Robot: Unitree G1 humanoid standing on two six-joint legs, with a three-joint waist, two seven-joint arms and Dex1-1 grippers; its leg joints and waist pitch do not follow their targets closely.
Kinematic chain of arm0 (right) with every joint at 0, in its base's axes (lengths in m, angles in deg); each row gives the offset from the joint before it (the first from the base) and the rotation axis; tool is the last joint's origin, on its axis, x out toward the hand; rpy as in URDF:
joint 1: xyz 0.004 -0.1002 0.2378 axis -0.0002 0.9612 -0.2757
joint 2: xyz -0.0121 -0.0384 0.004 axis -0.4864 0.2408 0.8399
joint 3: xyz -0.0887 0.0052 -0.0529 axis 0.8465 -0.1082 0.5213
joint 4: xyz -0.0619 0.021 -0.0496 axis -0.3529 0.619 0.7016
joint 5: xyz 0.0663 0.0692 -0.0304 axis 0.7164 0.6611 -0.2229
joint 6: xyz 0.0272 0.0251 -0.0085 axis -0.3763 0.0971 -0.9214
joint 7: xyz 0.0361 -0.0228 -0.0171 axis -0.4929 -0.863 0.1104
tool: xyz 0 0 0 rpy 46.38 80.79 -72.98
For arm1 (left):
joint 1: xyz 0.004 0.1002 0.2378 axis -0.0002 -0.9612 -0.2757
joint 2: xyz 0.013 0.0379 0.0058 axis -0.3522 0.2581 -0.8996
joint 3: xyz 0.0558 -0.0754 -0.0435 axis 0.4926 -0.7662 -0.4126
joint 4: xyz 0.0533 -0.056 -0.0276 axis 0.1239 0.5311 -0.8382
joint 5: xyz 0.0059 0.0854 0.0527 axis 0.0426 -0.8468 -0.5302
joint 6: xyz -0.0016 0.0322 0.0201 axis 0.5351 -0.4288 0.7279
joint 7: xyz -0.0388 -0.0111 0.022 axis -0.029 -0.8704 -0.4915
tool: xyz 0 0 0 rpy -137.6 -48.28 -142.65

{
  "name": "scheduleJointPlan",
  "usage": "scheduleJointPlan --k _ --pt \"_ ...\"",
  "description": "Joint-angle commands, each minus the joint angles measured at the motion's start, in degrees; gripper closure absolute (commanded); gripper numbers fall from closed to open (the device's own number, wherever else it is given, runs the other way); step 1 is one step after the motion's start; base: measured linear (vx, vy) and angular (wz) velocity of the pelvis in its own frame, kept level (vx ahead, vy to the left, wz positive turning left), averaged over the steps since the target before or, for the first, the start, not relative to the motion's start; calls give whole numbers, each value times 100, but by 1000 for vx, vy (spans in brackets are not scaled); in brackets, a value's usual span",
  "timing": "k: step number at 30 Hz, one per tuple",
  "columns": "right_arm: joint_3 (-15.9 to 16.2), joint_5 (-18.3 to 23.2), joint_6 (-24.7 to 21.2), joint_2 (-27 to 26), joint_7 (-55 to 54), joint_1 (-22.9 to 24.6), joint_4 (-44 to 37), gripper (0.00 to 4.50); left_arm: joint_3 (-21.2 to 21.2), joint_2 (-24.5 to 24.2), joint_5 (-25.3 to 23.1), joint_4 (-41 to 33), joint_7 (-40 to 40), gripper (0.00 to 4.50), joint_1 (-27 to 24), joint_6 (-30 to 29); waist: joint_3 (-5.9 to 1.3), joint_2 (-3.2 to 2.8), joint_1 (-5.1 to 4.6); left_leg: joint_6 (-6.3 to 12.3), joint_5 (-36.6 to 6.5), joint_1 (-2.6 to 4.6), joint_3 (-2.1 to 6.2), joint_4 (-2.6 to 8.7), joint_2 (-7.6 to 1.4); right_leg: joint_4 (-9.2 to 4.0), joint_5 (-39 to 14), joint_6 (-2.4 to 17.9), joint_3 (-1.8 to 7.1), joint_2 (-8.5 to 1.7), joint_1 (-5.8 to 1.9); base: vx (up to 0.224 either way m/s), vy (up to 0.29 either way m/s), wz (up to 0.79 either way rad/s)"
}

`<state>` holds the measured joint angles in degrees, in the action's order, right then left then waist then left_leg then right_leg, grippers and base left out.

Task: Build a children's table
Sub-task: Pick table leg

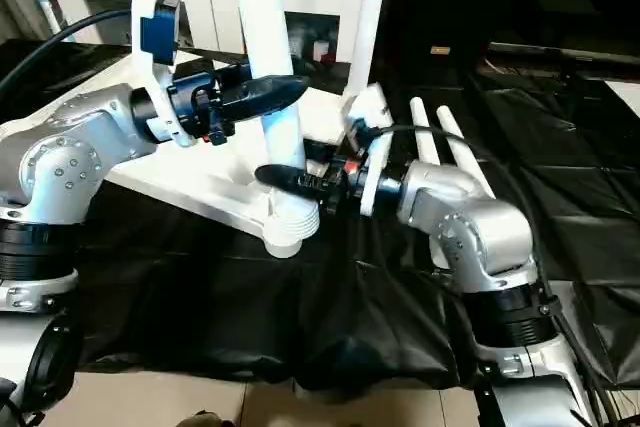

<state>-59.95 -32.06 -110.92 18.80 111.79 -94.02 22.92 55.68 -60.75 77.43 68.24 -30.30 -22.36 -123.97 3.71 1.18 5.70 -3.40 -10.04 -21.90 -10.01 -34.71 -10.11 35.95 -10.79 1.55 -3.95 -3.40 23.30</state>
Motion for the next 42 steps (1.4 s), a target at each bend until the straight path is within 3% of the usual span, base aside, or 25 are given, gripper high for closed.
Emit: scheduleJointPlan --k 1,2,3,9,14,15,16,19,21,22,25,26,27,29,33,34,42 --pt "47 -126 -78 74 -61 38 73 234 -49 -1 68 5 -96 268 104 97 -458 53 27 185 -459 78 73 347 -273 -361 -604 1080 311 -482 -372 0 0 0" --pt "58 -134 -84 78 -51 33 79 234 -63 5 76 25 -98 268 114 97 -455 88 25 197 -452 77 67 347 -271 -363 -607 1072 311 -479 -372 0 0 0" --pt "93 -169 -68 87 -46 15 99 246 -83 3 80 44 -106 268 126 104 -456 59 38 188 -443 86 73 349 -275 -356 -627 1066 311 -484 -365 0 0 0" --pt "171 -287 72 24 -114 -78 239 260 -132 -36 85 38 -102 268 81 130 -452 114 55 149 -449 86 71 351 -282 -349 -638 1038 315 -497 -361 0 0 0" --pt "140 -485 335 -146 -417 -127 398 262 -164 0 15 118 138 268 65 112 -455 86 71 120 -458 83 72 349 -279 -340 -567 1068 314 -498 -352 0 0 0" --pt "123 -535 390 -187 -503 -136 426 262 -193 27 12 172 236 212 93 74 -452 93 72 103 -465 81 73 350 -277 -344 -572 1065 313 -498 -353 0 0 0" --pt "100 -576 428 -231 -601 -145 446 262 -217 61 -51 231 389 198 127 99 -458 81 79 79 -476 95 77 352 -280 -339 -562 1068 311 -491 -354 0 0 0" --pt "44 -723 595 -357 -903 -163 522 262 -217 144 -261 347 774 181 178 174 -461 75 75 27 -477 98 81 353 -286 -339 -510 1076 315 -494 -347 0 0 0" --pt "-25 -913 836 -585 -1380 -174 575 263 -159 321 -573 364 1386 162 177 240 -462 36 75 -39 -496 94 93 361 -297 -328 -452 1078 319 -494 -347 0 0 0" --pt "-24 -952 876 -664 -1487 -170 554 264 -160 416 -635 395 1623 152 180 204 -468 57 80 -51 -499 100 91 356 -283 -329 -427 1069 313 -495 -364 0 0 0" --pt "-6 -1001 919 -844 -1700 -152 497 264 -178 612 -677 518 1953 147 197 138 -469 22 76 -21 -512 83 96 354 -272 -329 -340 1063 318 -492 -377 0 0 0" --pt "-5 -1006 923 -858 -1720 -150 493 264 -176 623 -686 526 1972 147 197 144 -471 39 71 -4 -527 87 95 357 -275 -339 -345 1054 316 -491 -380 0 0 0" --pt "-1 -1028 936 -916 -1803 -140 479 264 -164 670 -724 560 2050 147 199 170 -473 -11 76 -13 -525 87 103 353 -274 -329 -320 1057 317 -486 -375 0 0 0" --pt "0 -1100 968 -1066 -2002 -106 453 264 -170 819 -838 651 2340 147 244 294 -472 10 59 -26 -565 90 102 360 -269 -342 -285 1051 313 -470 -375 0 0 0" --pt "33 -1146 1028 -1152 -2098 -78 448 264 -197 933 -837 632 2479 147 284 305 -478 -27 71 -60 -634 100 112 361 -277 -336 -254 1074 313 -482 -381 0 0 0" --pt "39 -1155 1047 -1182 -2148 -73 447 264 -215 944 -841 614 2536 175 300 291 -473 -20 63 -61 -655 101 109 363 -276 -343 -226 1080 315 -476 -377 0 0 0" --pt "0 -1211 1043 -1257 -2294 -48 415 264 -280 856 -869 524 2576 226 319 327 -473 -56 58 -83 -694 102 120 368 -274 -333 -135 1102 313 -472 -384 0 0 0"
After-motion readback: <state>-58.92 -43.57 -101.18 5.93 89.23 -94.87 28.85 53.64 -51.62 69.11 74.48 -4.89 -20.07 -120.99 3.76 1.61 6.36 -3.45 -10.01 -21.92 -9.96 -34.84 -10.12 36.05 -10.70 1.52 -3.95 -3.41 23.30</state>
